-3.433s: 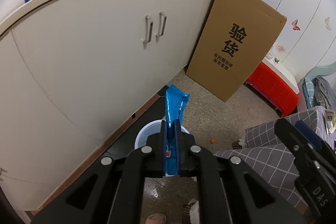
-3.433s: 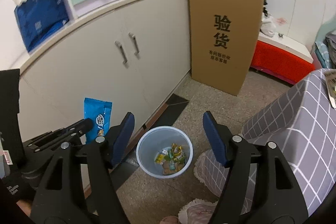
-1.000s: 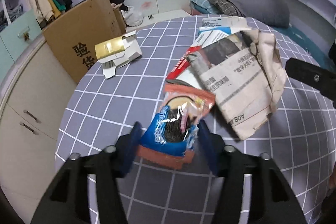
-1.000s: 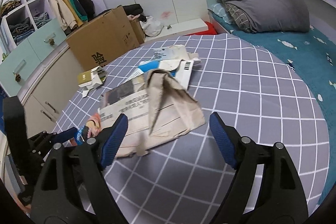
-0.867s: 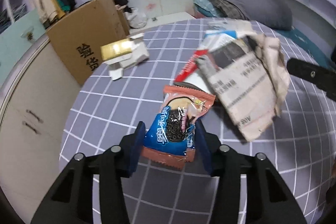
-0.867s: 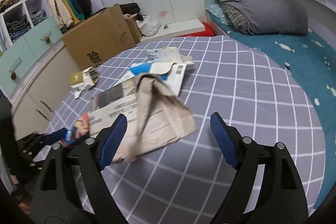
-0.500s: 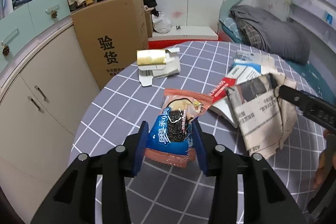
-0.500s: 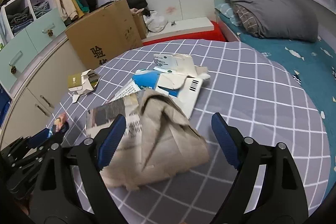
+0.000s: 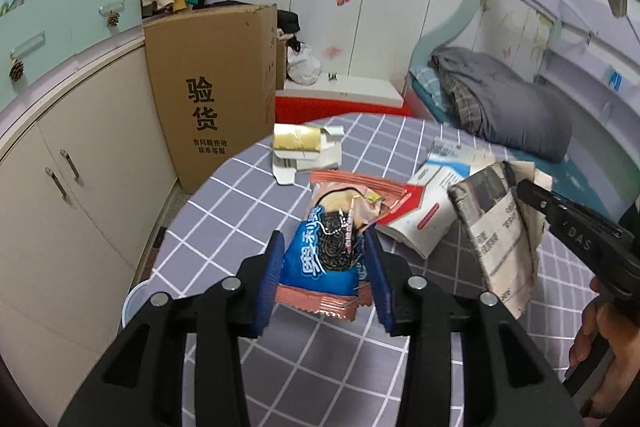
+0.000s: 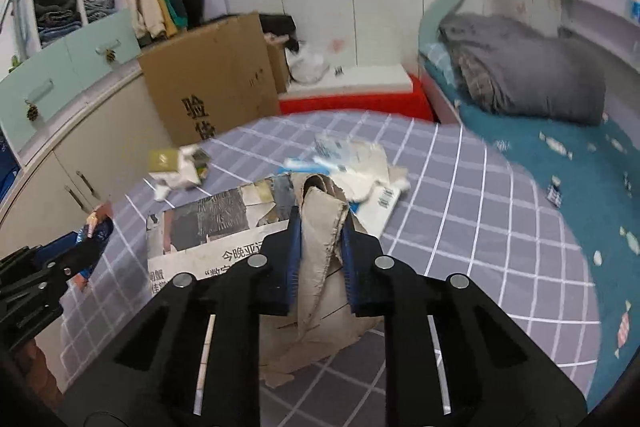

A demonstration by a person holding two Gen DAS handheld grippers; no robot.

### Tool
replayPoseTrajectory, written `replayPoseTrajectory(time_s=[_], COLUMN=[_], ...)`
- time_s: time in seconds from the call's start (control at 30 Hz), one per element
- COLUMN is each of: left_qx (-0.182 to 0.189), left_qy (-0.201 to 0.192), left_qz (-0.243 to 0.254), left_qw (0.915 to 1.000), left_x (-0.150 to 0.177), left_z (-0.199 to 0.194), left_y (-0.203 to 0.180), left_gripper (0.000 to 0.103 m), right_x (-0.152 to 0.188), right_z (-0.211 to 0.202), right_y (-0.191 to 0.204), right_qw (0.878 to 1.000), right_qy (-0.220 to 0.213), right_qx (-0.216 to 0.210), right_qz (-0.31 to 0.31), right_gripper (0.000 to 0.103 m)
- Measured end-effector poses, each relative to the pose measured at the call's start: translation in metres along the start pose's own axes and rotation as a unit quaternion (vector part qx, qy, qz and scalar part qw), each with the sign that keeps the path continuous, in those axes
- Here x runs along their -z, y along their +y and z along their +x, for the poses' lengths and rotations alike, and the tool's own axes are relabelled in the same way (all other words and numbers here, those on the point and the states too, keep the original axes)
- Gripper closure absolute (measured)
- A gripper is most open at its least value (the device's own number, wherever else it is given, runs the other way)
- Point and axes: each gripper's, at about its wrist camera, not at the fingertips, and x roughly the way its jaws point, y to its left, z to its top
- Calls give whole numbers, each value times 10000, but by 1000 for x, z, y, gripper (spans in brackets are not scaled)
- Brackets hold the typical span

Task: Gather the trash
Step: 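Grasp the Oreo wrapper with the left gripper while the right grasps the newspaper, then carry the Oreo wrapper and newspaper to the wastebasket and release both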

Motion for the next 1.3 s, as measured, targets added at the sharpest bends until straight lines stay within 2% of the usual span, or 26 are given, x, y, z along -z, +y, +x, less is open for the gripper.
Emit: replayPoseTrajectory(time_s=[0.27,0.5,0.6,0.8,0.87,1.0,1.17,1.23,1.27,1.3], left_qx=[-56,-328,-634,-1319,-1545,-1977,-2378,-2510,-2591,-2628], left_qy=[-264,-392,-411,-299,-280,-136,-7,63,107,137], left_qz=[-412,-856,-1085,-1596,-1678,-1900,-2044,-2120,-2154,-2175], left_qw=[9988,9950,9912,9779,9732,9616,9495,9445,9415,9399], left_x=[0,13,25,51,58,74,86,89,90,91], left_z=[-32,-57,-63,-68,-70,-63,-53,-46,-42,-39], left_y=[49,126,169,268,291,342,387,403,411,417], left_gripper=[64,64,64,64,64,64,64,64,64,64], right_x=[-21,-19,-11,18,27,47,64,69,72,77], right_z=[-40,-38,-26,9,19,51,85,101,108,119], right_y=[60,160,210,316,340,397,447,463,469,477], right_qw=[9981,9908,9855,9689,9645,9573,9501,9499,9490,9473], right_qy=[-361,-282,-150,185,258,419,576,576,603,692], right_qx=[-334,-978,-1164,-1478,-1535,-1453,-1427,-1379,-1405,-1407], right_qz=[-363,-897,-1222,-1976,-2134,-2465,-2714,-2745,-2758,-2792], right_gripper=[85,85,85,85,85,84,84,77,66,48])
